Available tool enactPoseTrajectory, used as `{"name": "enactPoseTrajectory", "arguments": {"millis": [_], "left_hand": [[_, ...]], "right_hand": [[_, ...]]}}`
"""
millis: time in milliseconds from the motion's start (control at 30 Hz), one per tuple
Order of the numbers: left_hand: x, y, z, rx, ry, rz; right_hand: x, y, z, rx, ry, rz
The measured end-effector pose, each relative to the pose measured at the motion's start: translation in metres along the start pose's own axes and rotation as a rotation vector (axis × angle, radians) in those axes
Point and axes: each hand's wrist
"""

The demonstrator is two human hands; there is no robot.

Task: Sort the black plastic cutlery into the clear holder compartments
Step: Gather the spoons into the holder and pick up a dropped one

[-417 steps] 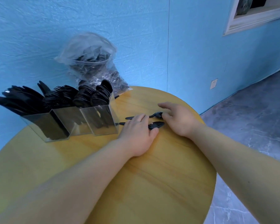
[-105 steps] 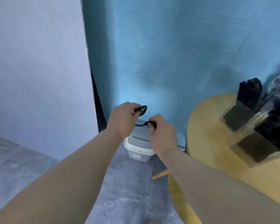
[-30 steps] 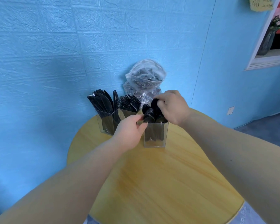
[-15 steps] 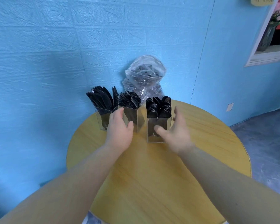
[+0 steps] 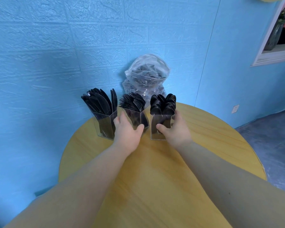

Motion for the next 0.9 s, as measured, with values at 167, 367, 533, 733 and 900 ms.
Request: {"name": "enactPoseTrajectory", "arguments": {"millis": [167, 367, 533, 733, 900], "left_hand": [[0.013, -0.004, 0.011, -0.008, 0.025, -0.007], [0.028, -0.002, 0.019, 0.027, 0.011, 0.002], [0.031, 0.003, 0.029, -0.027, 0.005, 0.005], [0.014, 0.006, 0.04, -0.008, 0.03, 0.062], [-0.009, 0.005, 0.035, -0.002, 0.055, 0.095]], "right_hand": [[0.013, 0.002, 0.0, 0.013, 0.01, -0.009], [0.025, 0.008, -0.003, 0.036, 0.039, -0.001], [0.037, 0.015, -0.005, 0.093, 0.006, 0.006], [0.026, 0.031, -0.015, 0.13, 0.043, 0.023], [0.0, 0.037, -0.024, 0.134, 0.059, 0.021]]}}
Point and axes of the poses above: each hand's wrist, its own x-axis towards the middle knuckle, its own z-axis out of the palm, y = z × x, and after that the axes turned 11 degrees about z, right-handed
